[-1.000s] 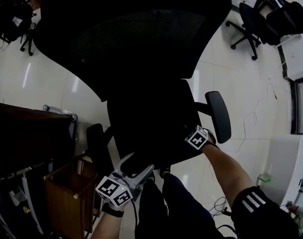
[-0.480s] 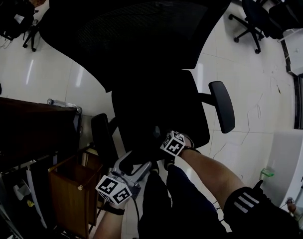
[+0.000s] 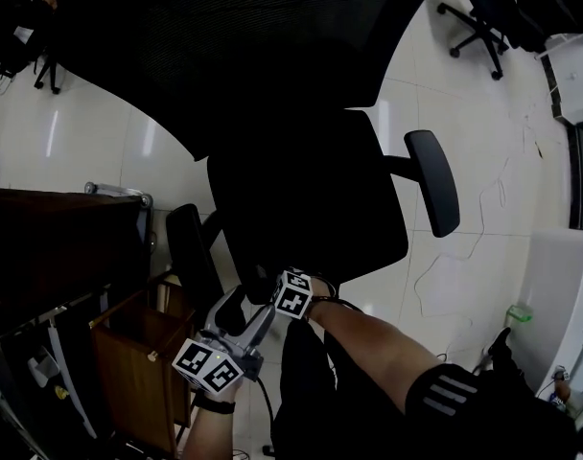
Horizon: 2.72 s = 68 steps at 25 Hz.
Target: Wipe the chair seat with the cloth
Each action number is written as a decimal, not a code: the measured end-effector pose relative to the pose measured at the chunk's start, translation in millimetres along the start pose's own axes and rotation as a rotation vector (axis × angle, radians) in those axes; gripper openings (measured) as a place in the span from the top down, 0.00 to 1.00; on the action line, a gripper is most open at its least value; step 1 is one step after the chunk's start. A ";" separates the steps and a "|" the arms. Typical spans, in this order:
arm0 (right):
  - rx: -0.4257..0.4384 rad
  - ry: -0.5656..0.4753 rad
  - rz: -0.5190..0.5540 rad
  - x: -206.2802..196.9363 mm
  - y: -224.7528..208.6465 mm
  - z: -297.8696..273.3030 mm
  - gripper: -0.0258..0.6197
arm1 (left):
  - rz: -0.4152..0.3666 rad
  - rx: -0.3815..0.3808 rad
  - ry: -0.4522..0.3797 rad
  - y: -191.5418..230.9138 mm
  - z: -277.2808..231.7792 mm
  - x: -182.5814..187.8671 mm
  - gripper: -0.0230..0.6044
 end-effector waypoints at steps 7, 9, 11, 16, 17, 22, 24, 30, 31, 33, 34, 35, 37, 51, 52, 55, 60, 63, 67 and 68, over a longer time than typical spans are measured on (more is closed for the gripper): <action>-0.129 0.095 -0.025 -85.6 -53.5 80.8 0.91 | 0.020 -0.033 0.015 -20.5 -10.2 -5.3 0.43; -0.181 0.126 -0.052 -113.3 -73.3 115.7 0.91 | 0.019 -0.043 0.022 -25.9 -13.1 -4.8 0.43; -0.239 0.150 -0.095 -140.4 -93.8 152.7 0.91 | 0.016 -0.053 0.024 -30.4 -17.6 -4.1 0.43; -0.350 0.175 -0.145 -177.6 -124.5 223.7 0.91 | 0.006 -0.064 0.032 -43.1 -32.8 -2.7 0.43; -0.359 0.176 -0.145 -178.8 -127.5 228.4 0.91 | 0.004 -0.064 0.035 -44.5 -35.6 -2.5 0.43; -0.391 0.173 -0.197 -173.9 -130.9 236.4 0.91 | 0.010 -0.074 0.051 -55.2 -45.8 -3.8 0.43; -0.389 0.137 -0.235 -161.7 -127.8 237.0 0.91 | 0.008 -0.070 0.048 -62.5 -46.5 5.8 0.43; -0.339 -0.143 -0.240 -62.8 -94.4 263.5 0.91 | -0.007 -0.051 0.006 -84.5 -34.0 31.7 0.43; -0.327 -0.189 -0.227 -46.2 -86.7 271.0 0.91 | -0.011 -0.048 -0.004 -88.9 -31.2 35.6 0.43; -0.307 -0.286 -0.220 -12.1 -71.5 288.9 0.91 | -0.017 -0.042 -0.031 -95.6 -25.3 41.7 0.43; -0.300 -0.335 -0.231 4.2 -65.0 299.0 0.91 | -0.019 -0.038 -0.044 -99.4 -22.9 45.1 0.43; -0.295 -0.381 -0.250 18.7 -58.9 309.4 0.91 | -0.021 -0.034 -0.054 -104.5 -20.6 48.6 0.43; -0.283 -0.458 -0.278 42.1 -44.5 330.3 0.91 | -0.023 -0.026 -0.065 -118.0 -15.3 54.4 0.43; -0.249 -0.718 -0.117 106.2 134.5 413.6 0.91 | -0.107 -0.153 -0.140 -198.5 90.7 46.5 0.43; -0.257 -0.741 -0.119 104.8 152.5 416.1 0.91 | -0.116 -0.170 -0.146 -205.2 105.9 41.7 0.43; -0.275 -0.831 -0.161 97.6 209.3 428.0 0.91 | -0.138 -0.217 -0.166 -228.1 156.3 26.1 0.43; -0.325 -0.929 -0.145 79.1 306.1 449.7 0.91 | -0.174 -0.265 -0.183 -268.8 247.0 5.4 0.43; -0.360 -0.950 -0.123 67.1 351.8 464.2 0.91 | -0.167 -0.287 -0.181 -282.1 290.6 -10.5 0.43; -0.413 -0.964 -0.090 49.5 387.8 479.7 0.91 | -0.186 -0.315 -0.169 -292.7 316.9 -21.4 0.43; -0.422 -0.963 -0.087 42.8 394.5 483.0 0.91 | -0.191 -0.323 -0.173 -296.1 320.0 -24.2 0.43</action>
Point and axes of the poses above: the fingertips, and each gripper's own axes: z backward along the fingers, y to its left, x out of its top, the point moved 6 cm from there along z, backward along the fingers, and after that the axes turned 12 degrees about -y, right-handed, at the moved point
